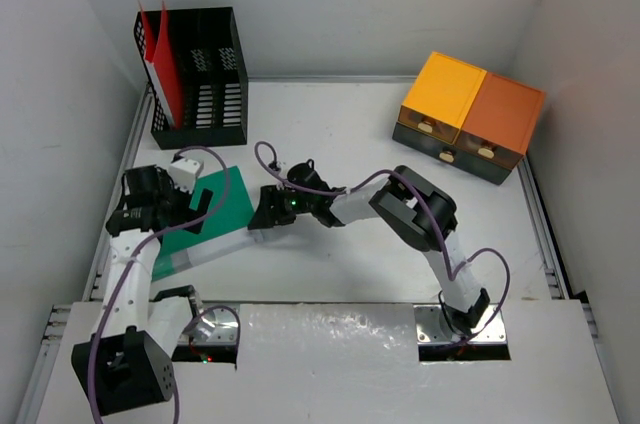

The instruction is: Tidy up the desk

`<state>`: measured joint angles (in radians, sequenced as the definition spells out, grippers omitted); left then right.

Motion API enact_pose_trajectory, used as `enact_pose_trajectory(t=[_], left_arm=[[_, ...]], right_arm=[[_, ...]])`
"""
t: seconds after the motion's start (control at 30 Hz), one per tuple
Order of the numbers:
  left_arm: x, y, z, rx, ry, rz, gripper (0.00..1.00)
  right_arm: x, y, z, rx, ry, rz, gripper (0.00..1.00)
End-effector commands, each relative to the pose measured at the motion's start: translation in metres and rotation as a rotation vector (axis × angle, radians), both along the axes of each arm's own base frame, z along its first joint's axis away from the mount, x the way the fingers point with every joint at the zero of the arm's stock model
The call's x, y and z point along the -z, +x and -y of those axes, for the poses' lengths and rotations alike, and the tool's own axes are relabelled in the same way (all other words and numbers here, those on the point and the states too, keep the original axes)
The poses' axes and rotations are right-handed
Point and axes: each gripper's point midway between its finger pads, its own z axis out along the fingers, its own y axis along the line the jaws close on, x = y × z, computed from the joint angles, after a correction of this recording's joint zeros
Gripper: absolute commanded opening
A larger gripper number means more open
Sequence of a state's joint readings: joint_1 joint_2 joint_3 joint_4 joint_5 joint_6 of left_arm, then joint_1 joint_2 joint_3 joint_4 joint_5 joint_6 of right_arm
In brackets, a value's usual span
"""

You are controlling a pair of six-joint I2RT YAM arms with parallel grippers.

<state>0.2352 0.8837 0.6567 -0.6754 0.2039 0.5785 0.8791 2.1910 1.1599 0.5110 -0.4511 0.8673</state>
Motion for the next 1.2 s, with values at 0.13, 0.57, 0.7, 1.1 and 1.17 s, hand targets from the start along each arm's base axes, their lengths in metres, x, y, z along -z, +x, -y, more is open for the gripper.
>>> enact_pose_trajectory(t=[0.13, 0.57, 0.7, 1.1, 1.17], left_arm=[[0.026, 0.0, -0.016, -0.016, 0.089, 0.007, 0.99], [0.044, -0.002, -0.006, 0.084, 0.076, 0.002, 0.99], [0.017, -0.006, 0.013, 0.214, 0.05, 0.036, 0.98], [-0.035, -0.024, 0.035, 0.61, 0.208, 0.089, 1.0], [-0.028, -0.02, 0.026, 0.595, 0.254, 0.083, 1.0]], right_arm=[[-0.01, -0.007, -0.007, 0.001, 0.108, -0.06, 0.58], [-0.004, -0.022, -0.022, -0.046, 0.17, -0.176, 0.14], [-0.017, -0.02, -0.028, -0.041, 0.245, -0.202, 0.0], [-0.126, 0.001, -0.047, 0.028, 0.493, -0.195, 0.0], [-0.131, 0.004, -0.048, 0.053, 0.504, -0.212, 0.0]])
